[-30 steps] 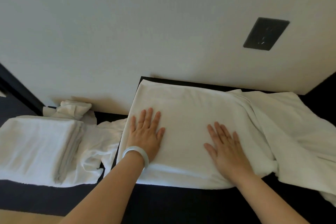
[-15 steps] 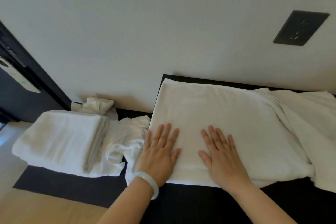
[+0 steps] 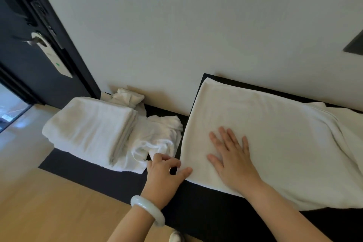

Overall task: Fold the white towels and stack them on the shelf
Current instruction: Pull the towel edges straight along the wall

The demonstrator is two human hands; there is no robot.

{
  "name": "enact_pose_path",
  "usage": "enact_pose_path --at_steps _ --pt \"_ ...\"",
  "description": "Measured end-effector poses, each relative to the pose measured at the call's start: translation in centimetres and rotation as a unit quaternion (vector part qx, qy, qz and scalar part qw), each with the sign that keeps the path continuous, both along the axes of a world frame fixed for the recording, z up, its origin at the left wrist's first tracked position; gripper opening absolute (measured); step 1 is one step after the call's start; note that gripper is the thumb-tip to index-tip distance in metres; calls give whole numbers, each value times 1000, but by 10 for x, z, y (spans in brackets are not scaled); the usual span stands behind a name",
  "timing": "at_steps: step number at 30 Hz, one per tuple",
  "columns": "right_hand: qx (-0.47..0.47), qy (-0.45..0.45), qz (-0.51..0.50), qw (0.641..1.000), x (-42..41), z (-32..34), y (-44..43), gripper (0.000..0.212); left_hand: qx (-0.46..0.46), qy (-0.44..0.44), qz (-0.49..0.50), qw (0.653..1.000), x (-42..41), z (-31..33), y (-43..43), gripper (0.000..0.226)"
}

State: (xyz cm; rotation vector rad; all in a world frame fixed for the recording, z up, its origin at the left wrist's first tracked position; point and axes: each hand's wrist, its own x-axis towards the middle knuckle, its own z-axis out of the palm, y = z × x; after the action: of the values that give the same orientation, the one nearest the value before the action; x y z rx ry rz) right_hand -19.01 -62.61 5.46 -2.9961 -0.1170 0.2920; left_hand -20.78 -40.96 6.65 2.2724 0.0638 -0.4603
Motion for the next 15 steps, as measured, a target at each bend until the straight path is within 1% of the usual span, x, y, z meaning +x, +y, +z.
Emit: enact_pose_path --at_steps 3,6,8,9,11,13,15 --pt "-3 3 -15 1000 7 -3 -3 72 8 4 5 1000 2 1 4 29" --pt "-37 -17 -13 999 6 -7 -6 70 58 -7 -19 998 3 3 11 28" --pt "-30 -23 -15 999 3 -9 -7 69 84 -25 -37 995 2 5 12 25" --pt "-22 -21 -18 999 3 -9 -8 69 97 -49 -34 994 1 7 10 22" --pt "-8 -17 -14 1000 5 -9 -8 70 128 -123 -16 984 -2 11 1 16" --pt "23 -16 -10 1000 6 -8 -10 69 143 -209 -33 967 -4 15 -20 28" --pt "99 -18 -23 995 6 -5 -16 62 121 -289 -96 945 1 19 -51 41"
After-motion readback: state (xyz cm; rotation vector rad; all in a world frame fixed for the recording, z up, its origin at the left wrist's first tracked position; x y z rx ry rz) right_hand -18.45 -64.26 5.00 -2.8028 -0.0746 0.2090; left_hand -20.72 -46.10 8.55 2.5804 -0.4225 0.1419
